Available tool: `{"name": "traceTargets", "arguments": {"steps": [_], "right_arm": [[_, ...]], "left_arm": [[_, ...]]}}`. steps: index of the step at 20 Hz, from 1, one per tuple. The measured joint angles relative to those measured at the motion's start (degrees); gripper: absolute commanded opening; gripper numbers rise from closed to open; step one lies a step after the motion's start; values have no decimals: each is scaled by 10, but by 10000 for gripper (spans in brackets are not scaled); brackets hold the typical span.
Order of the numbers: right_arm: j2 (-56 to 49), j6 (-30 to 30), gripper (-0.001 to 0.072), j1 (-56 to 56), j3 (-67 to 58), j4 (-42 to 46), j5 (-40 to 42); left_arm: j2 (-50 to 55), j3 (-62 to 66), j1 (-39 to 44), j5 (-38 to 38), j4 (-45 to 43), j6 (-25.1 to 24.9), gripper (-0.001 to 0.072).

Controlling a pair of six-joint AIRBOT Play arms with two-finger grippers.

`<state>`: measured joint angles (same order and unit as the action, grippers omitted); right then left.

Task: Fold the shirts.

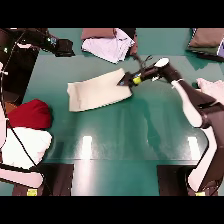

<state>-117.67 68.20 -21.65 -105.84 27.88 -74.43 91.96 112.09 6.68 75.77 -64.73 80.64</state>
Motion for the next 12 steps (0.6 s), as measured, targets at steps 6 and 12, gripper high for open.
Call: {"name": "traceTargets", "arguments": {"steps": [6, 12], "right_arm": [[177, 35, 17, 186, 84, 91, 0], [275, 54, 17, 401, 132, 144, 17]], "left_arm": [[0, 0, 0, 1, 33, -1, 33], [0, 0, 0, -3, 49, -1, 33]]}}
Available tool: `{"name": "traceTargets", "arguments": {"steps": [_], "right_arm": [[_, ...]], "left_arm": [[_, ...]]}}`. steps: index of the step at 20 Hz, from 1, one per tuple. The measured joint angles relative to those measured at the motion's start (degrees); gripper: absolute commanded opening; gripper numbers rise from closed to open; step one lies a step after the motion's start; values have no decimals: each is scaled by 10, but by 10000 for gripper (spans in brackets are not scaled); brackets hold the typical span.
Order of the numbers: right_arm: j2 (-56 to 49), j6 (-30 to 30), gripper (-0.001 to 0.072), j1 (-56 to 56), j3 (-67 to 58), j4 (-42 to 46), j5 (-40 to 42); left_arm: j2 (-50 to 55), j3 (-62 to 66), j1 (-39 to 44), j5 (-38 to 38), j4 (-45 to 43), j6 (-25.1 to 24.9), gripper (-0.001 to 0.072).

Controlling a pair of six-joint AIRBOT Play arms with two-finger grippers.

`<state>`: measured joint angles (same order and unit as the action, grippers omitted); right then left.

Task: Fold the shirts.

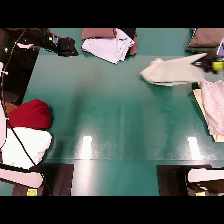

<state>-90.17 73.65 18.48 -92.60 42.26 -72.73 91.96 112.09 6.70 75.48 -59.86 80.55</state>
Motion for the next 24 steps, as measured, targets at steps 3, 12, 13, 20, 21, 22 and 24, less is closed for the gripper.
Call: {"name": "traceTargets", "arguments": {"steps": [3, 12, 13, 20, 21, 22, 24], "right_arm": [[5, 4, 17, 66, -13, 8, 19], [13, 5, 17, 146, -156, 11, 3], [20, 5, 16, 155, -162, 16, -8], [109, 9, 17, 223, -87, 83, -78], [126, 9, 18, 235, -64, 93, -84], [145, 10, 18, 250, -38, 108, -88], [180, 12, 67, 280, 13, 140, -100]], "left_arm": [[0, 0, 0, 0, 6, 0, 33], [0, 0, 0, 3, 12, 0, 33], [0, 0, 0, 3, 13, 0, 33], [0, 0, 0, 6, 12, 0, 33], [0, 0, 0, 6, 12, -3, 33], [0, 0, 0, 7, 12, -5, 33], [0, 0, 0, 9, 12, -9, 33]]}}
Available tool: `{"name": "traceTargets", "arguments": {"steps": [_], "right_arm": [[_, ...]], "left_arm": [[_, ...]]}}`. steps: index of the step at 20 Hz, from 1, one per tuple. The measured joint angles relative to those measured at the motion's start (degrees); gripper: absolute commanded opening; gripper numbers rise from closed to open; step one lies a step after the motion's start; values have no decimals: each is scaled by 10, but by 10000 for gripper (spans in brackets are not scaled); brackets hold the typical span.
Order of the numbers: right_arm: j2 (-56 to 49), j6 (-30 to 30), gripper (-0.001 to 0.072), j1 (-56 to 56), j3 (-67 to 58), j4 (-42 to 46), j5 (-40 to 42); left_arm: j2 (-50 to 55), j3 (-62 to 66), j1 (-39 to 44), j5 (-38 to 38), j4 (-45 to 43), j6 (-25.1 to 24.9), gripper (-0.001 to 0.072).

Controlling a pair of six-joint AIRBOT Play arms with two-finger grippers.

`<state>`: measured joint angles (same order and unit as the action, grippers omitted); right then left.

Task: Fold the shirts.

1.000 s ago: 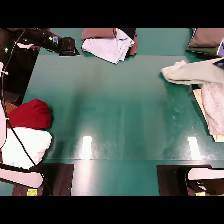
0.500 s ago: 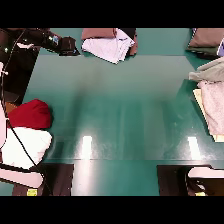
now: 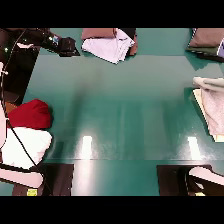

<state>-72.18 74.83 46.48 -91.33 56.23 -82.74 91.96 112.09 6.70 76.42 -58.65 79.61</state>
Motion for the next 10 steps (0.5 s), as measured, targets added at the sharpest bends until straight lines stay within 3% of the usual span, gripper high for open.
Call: {"name": "traceTargets", "arguments": {"steps": [2, 3, 6, 8, 10], "right_arm": [[33, 8, 529, 30, 54, 48, -11], [47, 10, 580, 44, 82, 71, -16], [84, 16, 573, 81, 156, 128, -25], [101, 19, 505, 87, 185, 142, -28], [114, 21, 505, 63, 200, 147, -28]], "left_arm": [[0, 0, 0, 3, 0, -4, 33], [0, 0, 0, 4, 0, -8, 33], [0, 0, 0, 9, 0, -15, 33], [0, 0, 0, 14, 0, -17, 33], [0, 0, 0, 16, 0, -18, 33]]}}
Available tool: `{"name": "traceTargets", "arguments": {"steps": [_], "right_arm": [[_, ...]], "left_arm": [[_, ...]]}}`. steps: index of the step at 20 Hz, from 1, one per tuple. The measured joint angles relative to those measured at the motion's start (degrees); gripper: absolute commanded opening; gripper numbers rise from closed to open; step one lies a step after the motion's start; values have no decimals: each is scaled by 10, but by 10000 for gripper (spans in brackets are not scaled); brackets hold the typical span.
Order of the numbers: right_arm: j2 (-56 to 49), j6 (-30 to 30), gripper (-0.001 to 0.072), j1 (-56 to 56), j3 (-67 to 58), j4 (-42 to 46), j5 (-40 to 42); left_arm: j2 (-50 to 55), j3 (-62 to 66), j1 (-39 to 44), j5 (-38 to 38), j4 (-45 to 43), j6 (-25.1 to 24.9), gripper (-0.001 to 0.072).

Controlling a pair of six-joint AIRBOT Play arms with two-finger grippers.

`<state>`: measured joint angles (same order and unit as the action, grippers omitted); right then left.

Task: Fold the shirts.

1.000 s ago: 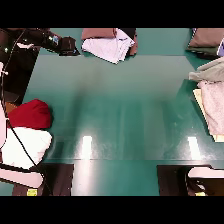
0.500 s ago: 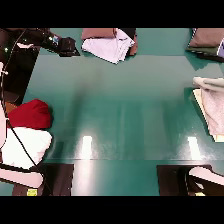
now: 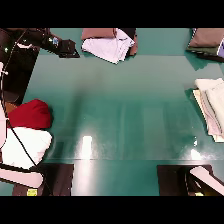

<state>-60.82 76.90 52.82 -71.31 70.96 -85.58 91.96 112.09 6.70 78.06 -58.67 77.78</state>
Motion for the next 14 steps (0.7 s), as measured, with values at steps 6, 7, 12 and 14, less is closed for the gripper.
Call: {"name": "traceTargets", "arguments": {"steps": [6, 7, 12, 14], "right_arm": [[11, 1, 28, -224, 14, -55, 18], [12, 1, 18, -273, 15, -59, 27], [13, 0, 18, -465, 16, -63, 75], [13, 0, 18, -511, 16, -62, 90]], "left_arm": [[0, 0, 0, -7, 0, -1, 34], [0, 0, 0, -10, 0, -1, 34], [0, 0, 0, -22, 0, -2, 33], [0, 0, 0, -24, 0, -2, 33]]}}
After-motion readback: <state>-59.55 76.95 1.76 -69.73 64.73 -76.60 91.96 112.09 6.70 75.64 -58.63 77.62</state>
